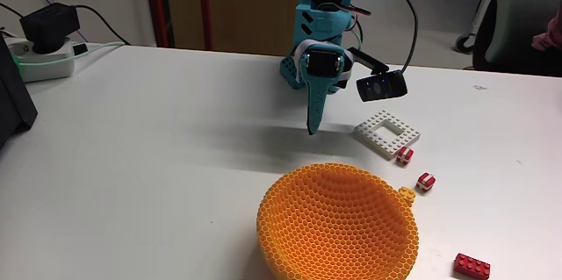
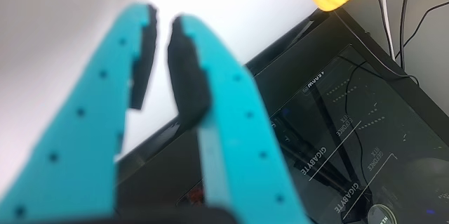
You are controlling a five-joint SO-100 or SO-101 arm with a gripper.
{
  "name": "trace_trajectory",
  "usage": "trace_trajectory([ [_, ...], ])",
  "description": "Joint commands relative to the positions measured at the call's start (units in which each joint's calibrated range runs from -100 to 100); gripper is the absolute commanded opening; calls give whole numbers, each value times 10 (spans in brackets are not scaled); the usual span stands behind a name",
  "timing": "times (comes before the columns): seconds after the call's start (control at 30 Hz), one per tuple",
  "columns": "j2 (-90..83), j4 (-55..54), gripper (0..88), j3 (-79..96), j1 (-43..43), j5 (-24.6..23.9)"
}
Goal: Pick only small cubed objects and place them into the bowl
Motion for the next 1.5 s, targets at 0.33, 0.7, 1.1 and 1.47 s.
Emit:
trace_trajectory([
  [0.33, 192, 37, 0, -247, -5, -42],
  [0.7, 427, 62, 0, -411, -290, -59],
  [1.1, 814, 13, 16, -650, -397, -70],
  [1.47, 925, -34, 221, -695, -349, -72],
])
